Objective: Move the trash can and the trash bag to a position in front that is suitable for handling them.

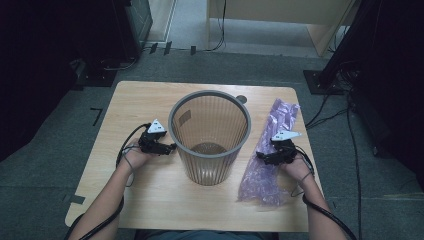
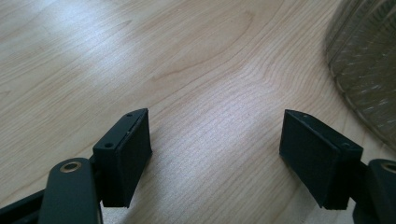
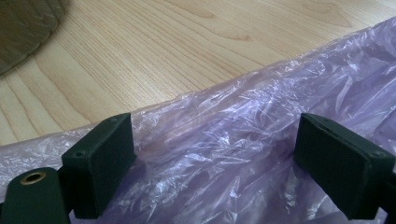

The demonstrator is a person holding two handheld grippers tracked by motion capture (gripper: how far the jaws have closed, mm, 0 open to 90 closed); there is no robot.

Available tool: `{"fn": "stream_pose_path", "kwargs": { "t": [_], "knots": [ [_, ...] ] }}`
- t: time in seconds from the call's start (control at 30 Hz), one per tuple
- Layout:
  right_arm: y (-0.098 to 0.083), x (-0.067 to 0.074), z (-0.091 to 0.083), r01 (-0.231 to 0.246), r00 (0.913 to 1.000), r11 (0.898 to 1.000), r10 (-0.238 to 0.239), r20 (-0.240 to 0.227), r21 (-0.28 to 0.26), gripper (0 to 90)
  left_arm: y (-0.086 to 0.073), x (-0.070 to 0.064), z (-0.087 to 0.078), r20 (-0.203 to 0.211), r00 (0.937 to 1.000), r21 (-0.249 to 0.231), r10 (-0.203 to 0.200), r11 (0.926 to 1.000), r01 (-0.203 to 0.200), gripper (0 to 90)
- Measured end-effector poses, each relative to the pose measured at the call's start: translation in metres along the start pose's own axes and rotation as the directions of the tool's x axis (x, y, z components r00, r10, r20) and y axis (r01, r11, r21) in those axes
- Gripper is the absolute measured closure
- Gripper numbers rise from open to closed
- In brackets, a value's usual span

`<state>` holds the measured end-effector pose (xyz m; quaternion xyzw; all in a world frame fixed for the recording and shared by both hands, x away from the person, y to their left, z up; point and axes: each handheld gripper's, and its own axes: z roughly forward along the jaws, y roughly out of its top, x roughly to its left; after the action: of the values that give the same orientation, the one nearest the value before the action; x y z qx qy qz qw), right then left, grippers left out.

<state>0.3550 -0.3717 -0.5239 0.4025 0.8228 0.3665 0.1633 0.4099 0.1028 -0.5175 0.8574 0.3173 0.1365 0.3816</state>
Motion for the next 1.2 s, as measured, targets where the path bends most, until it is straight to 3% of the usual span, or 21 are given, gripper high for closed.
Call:
{"fn": "stream_pose_path", "kwargs": {
  "t": [0.3, 0.83, 1.0, 1.2],
  "knots": [
    [-0.0001, 0.0004, -0.0001, -0.004, 1.0000, 1.000, 0.004, 0.004, 0.000, 11.7, 0.0004, -0.0013, 0.0010, -0.044, 0.9984, 0.012, -0.036, 0.9993, 0.037, 16.2],
    [0.0013, 0.0018, 0.0015, -0.024, 0.9994, 1.000, 0.024, 0.026, 0.000, 11.0, 0.0020, -0.0012, 0.0035, -0.037, 0.9988, 0.017, -0.032, 0.9993, 0.032, 12.0],
    [0.0034, 0.0020, 0.0016, -0.034, 0.9990, 0.999, 0.033, 0.029, 0.014, 11.3, 0.0027, -0.0005, 0.0035, -0.039, 0.9978, 0.016, -0.054, 0.9984, 0.055, 12.0],
    [0.0069, 0.0007, -0.0007, -0.092, 0.9957, 0.995, 0.092, 0.008, 0.025, 14.1, 0.0070, 0.0001, 0.0021, -0.042, 0.9965, 0.052, -0.072, 0.9958, 0.075, 13.2]
  ]
}}
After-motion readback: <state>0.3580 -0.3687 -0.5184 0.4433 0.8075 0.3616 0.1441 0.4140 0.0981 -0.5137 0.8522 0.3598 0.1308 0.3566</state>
